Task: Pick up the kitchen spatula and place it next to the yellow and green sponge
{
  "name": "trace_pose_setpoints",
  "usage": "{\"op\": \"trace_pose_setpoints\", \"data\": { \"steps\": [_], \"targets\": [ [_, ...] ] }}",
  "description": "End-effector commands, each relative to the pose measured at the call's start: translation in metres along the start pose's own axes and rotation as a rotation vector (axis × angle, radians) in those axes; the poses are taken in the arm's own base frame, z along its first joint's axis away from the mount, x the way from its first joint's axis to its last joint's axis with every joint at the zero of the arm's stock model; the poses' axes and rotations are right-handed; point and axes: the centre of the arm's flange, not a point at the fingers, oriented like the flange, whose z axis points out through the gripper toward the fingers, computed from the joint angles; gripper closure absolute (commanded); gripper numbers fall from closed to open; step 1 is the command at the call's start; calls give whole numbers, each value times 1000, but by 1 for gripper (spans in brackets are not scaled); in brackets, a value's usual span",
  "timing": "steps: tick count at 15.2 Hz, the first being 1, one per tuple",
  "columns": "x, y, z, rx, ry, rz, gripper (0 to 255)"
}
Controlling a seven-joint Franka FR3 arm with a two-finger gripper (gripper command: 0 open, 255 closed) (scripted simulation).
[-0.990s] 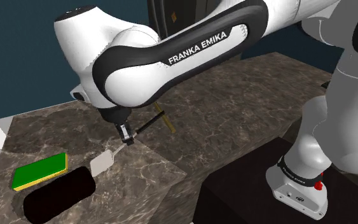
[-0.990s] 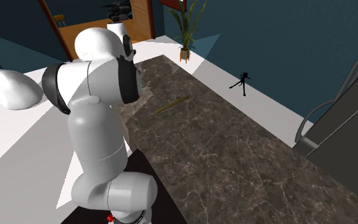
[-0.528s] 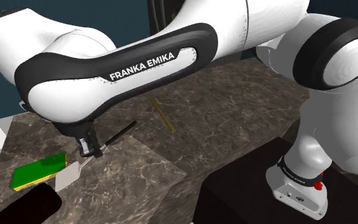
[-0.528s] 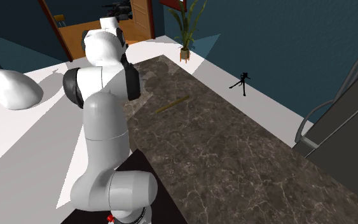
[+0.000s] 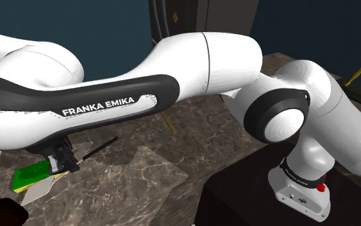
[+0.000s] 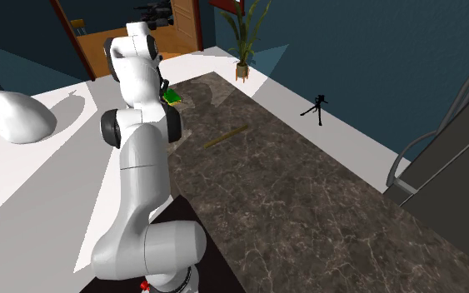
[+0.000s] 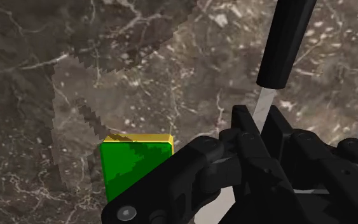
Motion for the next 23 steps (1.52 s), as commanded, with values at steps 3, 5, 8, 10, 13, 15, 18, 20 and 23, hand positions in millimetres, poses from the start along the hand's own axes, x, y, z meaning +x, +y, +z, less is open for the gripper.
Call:
{"op": "trace_pose_setpoints", "data": {
  "steps": [3,5,8,10,13,15,18,20,23],
  "targets": [
    [2,-1,21,0,1,-1,255],
    [3,-1,31,0,1,-1,255],
    [4,-1,47,0,1,-1,255],
    [5,-1,57,0,1,-1,255],
    [6,-1,72,0,1,-1,255],
    [6,-1,72,0,1,-1,255],
    [6,-1,72,0,1,-1,255],
    [6,-1,72,0,1,-1,255],
    [6,-1,72,0,1,-1,0]
  ]
}}
